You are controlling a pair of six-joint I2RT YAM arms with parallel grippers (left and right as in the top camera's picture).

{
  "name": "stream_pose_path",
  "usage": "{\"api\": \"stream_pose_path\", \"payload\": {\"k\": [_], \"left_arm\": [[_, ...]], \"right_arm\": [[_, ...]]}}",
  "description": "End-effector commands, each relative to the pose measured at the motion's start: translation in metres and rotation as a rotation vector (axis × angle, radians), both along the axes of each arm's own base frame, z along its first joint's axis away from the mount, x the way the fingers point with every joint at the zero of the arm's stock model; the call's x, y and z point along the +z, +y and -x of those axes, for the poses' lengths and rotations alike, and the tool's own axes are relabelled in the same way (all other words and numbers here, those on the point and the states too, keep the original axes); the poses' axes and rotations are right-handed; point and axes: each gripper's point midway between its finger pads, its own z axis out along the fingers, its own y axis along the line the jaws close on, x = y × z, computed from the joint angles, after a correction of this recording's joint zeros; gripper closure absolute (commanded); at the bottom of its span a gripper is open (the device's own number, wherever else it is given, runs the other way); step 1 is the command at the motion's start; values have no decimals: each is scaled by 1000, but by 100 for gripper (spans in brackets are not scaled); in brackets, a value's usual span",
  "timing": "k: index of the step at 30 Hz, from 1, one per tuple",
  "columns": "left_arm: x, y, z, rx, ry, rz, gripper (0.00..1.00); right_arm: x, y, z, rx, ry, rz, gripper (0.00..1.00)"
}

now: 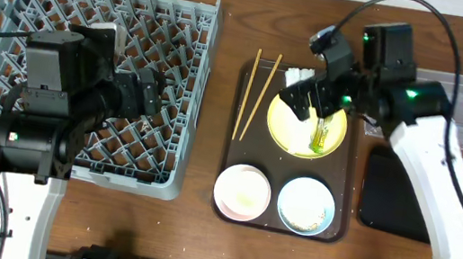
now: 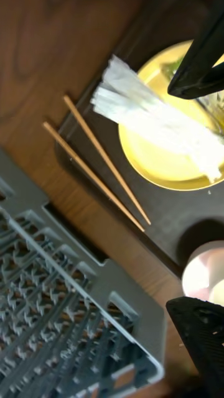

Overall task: Sort waste into correct bins and load items into the dishwasher
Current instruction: 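Grasp the white napkins on the yellow plate with the right gripper, then carry the napkins right and drop them into the clear bin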

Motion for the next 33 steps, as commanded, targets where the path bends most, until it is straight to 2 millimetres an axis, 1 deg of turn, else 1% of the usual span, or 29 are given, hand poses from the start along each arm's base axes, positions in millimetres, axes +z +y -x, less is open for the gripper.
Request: {"api": "stream_pose_path", "payload": {"k": [1, 3, 5, 7, 9, 10, 11, 13, 15, 16, 17, 18, 20, 21, 24, 26, 27, 29, 30, 31, 33], "left_arm": [[12, -10, 3, -43, -21, 50, 9], [11, -12, 5, -50, -11, 56, 9], [10, -12, 7, -51, -3, 58, 9], [10, -12, 7, -51, -2, 58, 9], [9, -12, 7, -50, -2, 58, 9], [9, -12, 7, -50, -2, 58, 9], [9, -12, 7, -50, 1, 58, 9], [8, -12, 8, -50, 7, 58, 9], [6, -12, 9, -50, 16, 58, 9], [5, -12, 10, -50, 22, 58, 9], [5, -12, 11, -50, 25, 58, 9], [4, -12, 11, -50, 26, 59, 9], [4, -12, 11, -50, 30, 59, 8], [4, -12, 11, -49, 30, 59, 9], [4, -12, 11, -50, 30, 59, 9], [4, -12, 11, -50, 30, 59, 9], [4, -12, 11, -49, 30, 58, 8], [4, -12, 11, -49, 30, 58, 9], [4, -12, 11, -49, 30, 58, 9], [4, -12, 11, -49, 30, 58, 9], [3, -12, 11, -49, 30, 58, 9]], "right_arm": [[-36, -9, -18, -193, 137, 43, 1], [-68, -14, -25, -244, 188, 110, 1], [-92, -16, -30, -297, 236, 147, 1], [-120, -19, -35, -383, 292, 186, 10], [-143, -19, -38, -429, 318, 227, 24], [-154, -18, -40, -440, 321, 248, 28], [-166, -16, -42, -443, 318, 272, 29], [-182, -14, -46, -446, 305, 312, 33], [-194, -13, -47, -459, 295, 345, 44], [-197, -14, -48, -473, 291, 359, 57], [-197, -15, -48, -487, 284, 370, 64], [-196, -17, -49, -501, 276, 378, 76], [-184, -16, -51, -506, 255, 365, 91], [-174, -16, -53, -508, 240, 349, 99], [-139, -17, -56, -520, 197, 288, 99], [-107, -20, -57, -528, 158, 230, 99], [-90, -25, -57, -540, 134, 208, 99], [-56, -40, -57, -583, 86, 162, 99], [-39, -50, -58, -627, 66, 131, 99], [-21, -64, -59, -684, 44, 93, 99], [5, -95, -60, -803, 13, 32, 99]]}}
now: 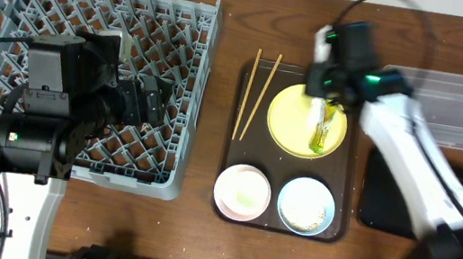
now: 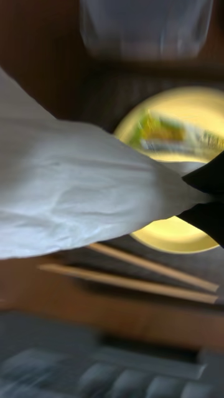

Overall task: Sort waste into correct bins and load items into the dishwasher
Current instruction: 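Carry the napkins right and drop them into the clear bin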

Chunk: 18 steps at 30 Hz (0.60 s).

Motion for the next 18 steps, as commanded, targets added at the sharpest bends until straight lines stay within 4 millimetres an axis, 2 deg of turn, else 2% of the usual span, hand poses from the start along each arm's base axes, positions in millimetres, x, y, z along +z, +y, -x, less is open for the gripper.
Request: {"api": "stream_pose_path", "payload": {"k": [1, 3, 5, 7, 10, 12, 13, 14, 15, 16, 17, 18], "left_arm": [[10, -2, 0, -4, -24, 15, 9], [10, -2, 0, -4, -24, 15, 9], [10, -2, 0, -4, -24, 15, 9], [10, -2, 0, -4, -24, 15, 9], [10, -2, 0, -4, -24, 15, 9], [10, -2, 0, -4, -24, 15, 9], [10, -2, 0, -4, -24, 15, 9], [10, -2, 0, -4, -24, 15, 9], [10, -2, 0, -4, -24, 15, 9], [10, -2, 0, -4, -24, 15, 9], [10, -2, 0, -4, -24, 15, 9], [10, -2, 0, -4, -24, 15, 9]], "right_arm": [[50, -57, -5, -246, -97, -79, 99], [57, -99, -2, -438, -98, -115, 99], [51, -139, 3, -637, -75, -131, 99], [36, -177, 7, -786, -50, -112, 99], [10, -215, 8, -926, 2, -115, 99], [-9, -231, 5, -980, 39, -135, 99], [-18, -236, 3, -990, 54, -138, 95], [-28, -241, 1, -996, 76, -140, 84], [-37, -241, 0, -994, 101, -152, 64], [-45, -238, -1, -975, 127, -170, 37], [-49, -234, -4, -934, 144, -183, 27], [-51, -229, -6, -882, 154, -192, 20]]}}
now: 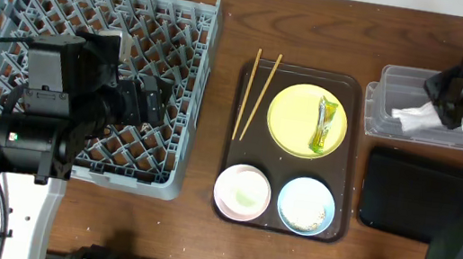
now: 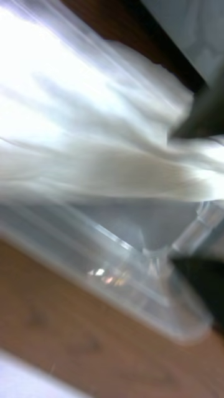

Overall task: Sort waste into correct bins and load items into the dishwasher
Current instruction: 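Carry the napkins right and drop them into the clear bin, then grasp the green snack wrapper on the yellow plate with the right gripper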

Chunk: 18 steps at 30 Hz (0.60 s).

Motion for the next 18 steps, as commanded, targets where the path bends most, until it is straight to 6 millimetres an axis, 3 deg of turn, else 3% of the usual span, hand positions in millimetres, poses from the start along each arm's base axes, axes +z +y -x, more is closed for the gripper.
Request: {"api": "stream_pose_path", "payload": {"k": [1, 3, 5, 8, 10, 13, 16, 18], "left_arm": [[10, -2, 0, -4, -23, 15, 9], [10, -2, 0, -4, -23, 15, 9], [10, -2, 0, -4, -23, 15, 9], [10, -2, 0, -4, -23, 15, 9], [10, -1, 0, -4, -24, 15, 9], [10, -1, 0, -4, -24, 15, 9], [10, -1, 0, -4, -23, 15, 9], [10, -1, 0, -4, -23, 15, 9]], "right_arm": [[-5, 16, -5, 98, -8, -71, 18], [3, 24, -10, 165, -38, -77, 16], [22, 48, -21, 336, -112, -84, 17], [50, 106, -27, 692, -226, -93, 22], [57, 148, -16, 893, -241, -97, 24], [39, 191, 7, 1017, -129, -80, 27], [6, 211, 22, 1035, 43, 32, 29], [-15, 213, 26, 973, 143, 130, 30]]}}
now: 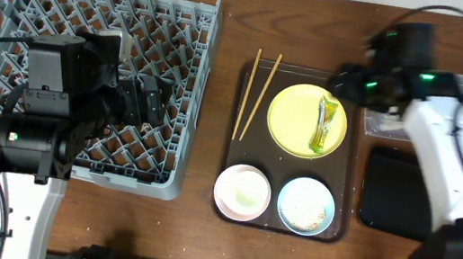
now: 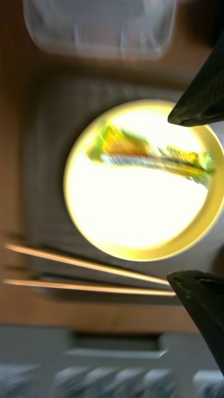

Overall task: Sort waste into correct bins and load items into the dishwasher
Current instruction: 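Grasp the green snack wrapper on the yellow plate with the right gripper, then drop the green wrapper into the clear bin with the right gripper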

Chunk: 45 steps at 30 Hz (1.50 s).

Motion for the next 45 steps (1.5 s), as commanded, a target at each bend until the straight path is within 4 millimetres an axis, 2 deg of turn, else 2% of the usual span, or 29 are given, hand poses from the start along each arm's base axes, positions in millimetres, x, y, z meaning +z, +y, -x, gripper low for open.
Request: {"api": "stream_pose_path", "payload": {"k": [1, 5, 7, 10, 13, 14, 15, 16, 19, 23, 26, 28, 30, 32, 35, 37, 38, 39, 40, 41, 42, 45], "left_arm": [[10, -1, 0, -4, -24, 15, 9], [10, -1, 0, -4, -23, 15, 9], [9, -2, 1, -4, -16, 15, 9], [7, -2, 3, -4, -5, 15, 9], [6, -2, 4, -4, 3, 15, 9], [6, -2, 4, -3, 3, 15, 9], [6, -2, 4, -3, 3, 15, 9], [6, -2, 4, -3, 3, 15, 9], [5, -2, 5, -3, 6, 15, 9], [5, -1, 4, -1, 5, 13, 9], [5, -1, 5, -1, 5, 13, 9], [5, -1, 5, -2, 6, 13, 9], [5, -1, 5, -2, 5, 13, 9], [5, -1, 5, -2, 5, 13, 9], [5, -1, 5, -1, 5, 13, 9], [5, -1, 5, -1, 5, 13, 9], [5, -1, 5, -1, 5, 13, 9], [5, -1, 5, -1, 6, 13, 9], [5, -1, 5, -2, 6, 13, 9], [5, -1, 5, -2, 7, 13, 9], [5, -1, 5, -2, 10, 13, 9], [4, -1, 6, -2, 14, 13, 9]], "right_arm": [[-39, -8, 1, -65, 42, 269, 33], [-79, -18, -3, -214, 83, 421, 37], [-104, -15, -5, -237, 120, 409, 40], [-130, -5, -5, -222, 177, 353, 44], [-146, 2, 0, -204, 222, 321, 52], [-147, 1, 0, -203, 225, 323, 63], [-146, 0, 1, -205, 226, 328, 85], [-140, -1, -1, -210, 217, 322, 99], [-110, -3, -11, -230, 158, 285, 99], [-47, -26, -29, -308, 24, 218, 99], [-4, -64, -37, -438, -68, 159, 99], [15, -97, -39, -564, -102, 118, 99], [20, -130, -40, -691, -107, 86, 99], [15, -162, -39, -813, -97, 62, 99], [-10, -193, -37, -932, -48, 51, 99], [-31, -204, -36, -971, 4, 48, 99], [-42, -207, -35, -975, 35, 42, 84], [-49, -208, -33, -976, 59, 33, 43], [-52, -208, -32, -974, 77, 14, 20], [-53, -207, -31, -964, 91, -7, 14], [-50, -205, -32, -939, 90, -30, 12], [-27, -195, -35, -834, 47, -92, 12]]}}
